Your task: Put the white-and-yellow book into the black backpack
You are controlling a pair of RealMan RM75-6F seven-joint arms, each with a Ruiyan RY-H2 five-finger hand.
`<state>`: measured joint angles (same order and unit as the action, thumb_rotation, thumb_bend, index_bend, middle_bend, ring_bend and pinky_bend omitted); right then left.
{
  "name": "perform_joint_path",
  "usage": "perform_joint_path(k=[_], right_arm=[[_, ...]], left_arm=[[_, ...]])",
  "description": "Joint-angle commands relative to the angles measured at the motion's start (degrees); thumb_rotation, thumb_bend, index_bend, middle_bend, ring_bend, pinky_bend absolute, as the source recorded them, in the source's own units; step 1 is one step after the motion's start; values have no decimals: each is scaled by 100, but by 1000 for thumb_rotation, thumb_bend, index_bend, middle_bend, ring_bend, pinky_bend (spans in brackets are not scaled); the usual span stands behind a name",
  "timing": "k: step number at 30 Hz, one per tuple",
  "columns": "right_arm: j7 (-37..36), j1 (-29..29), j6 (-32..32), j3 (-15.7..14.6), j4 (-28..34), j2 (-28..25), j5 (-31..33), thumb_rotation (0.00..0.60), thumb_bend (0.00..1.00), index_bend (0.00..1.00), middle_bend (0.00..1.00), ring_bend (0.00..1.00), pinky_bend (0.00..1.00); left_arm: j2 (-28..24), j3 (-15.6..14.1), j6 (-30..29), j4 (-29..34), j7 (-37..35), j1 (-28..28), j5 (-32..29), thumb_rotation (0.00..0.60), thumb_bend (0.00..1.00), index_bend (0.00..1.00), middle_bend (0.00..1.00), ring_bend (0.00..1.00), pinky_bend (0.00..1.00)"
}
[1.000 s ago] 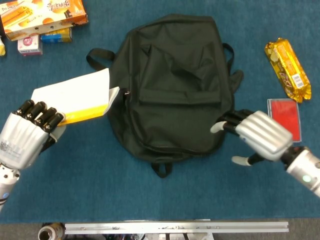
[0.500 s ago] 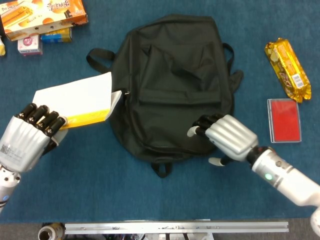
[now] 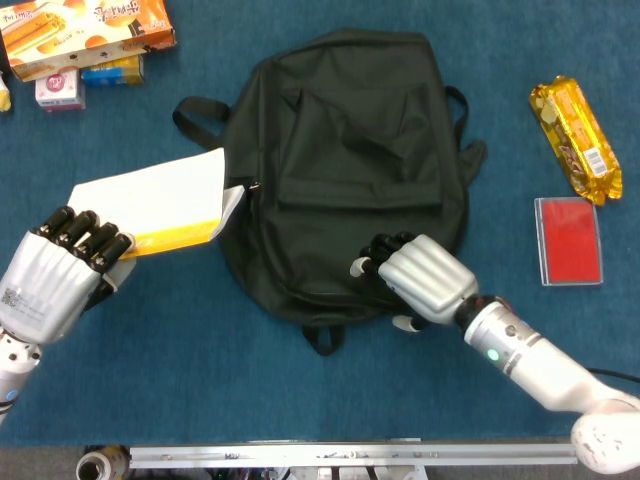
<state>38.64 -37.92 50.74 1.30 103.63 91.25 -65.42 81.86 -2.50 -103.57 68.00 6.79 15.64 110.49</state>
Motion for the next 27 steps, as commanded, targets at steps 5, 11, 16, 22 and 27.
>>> perform_joint_path(k=[5,11,16,22,27], right_arm=[[187,-75,212,-51,-302,278,53,600,127,298,285,186,292],[50,-107,323,52,-312,271,127,600,151,298,285,186,292],[-87,-144,356,124,-139,42,144,600,169,298,285,186,292],[-114,-206,400,194,-217,35,273,600,246,298,285,186,292],[-57,-277,435,252,-336,150,480,600,475,298,285,186,294]], left_arm=[[12,16,-17,-45,-92,-14,-5,600,358,779,669,537,587],[2,26,-53,-47,-123,-32,15,600,358,779,669,537,588],[-23,38,-54,-12,-128,-35,24,600,358,778,669,537,587],[-14,58,-31,8,-146,-23,23,600,358,779,669,537,588],[-29,58,-37,5,-168,-45,11,600,358,778,669,537,587]])
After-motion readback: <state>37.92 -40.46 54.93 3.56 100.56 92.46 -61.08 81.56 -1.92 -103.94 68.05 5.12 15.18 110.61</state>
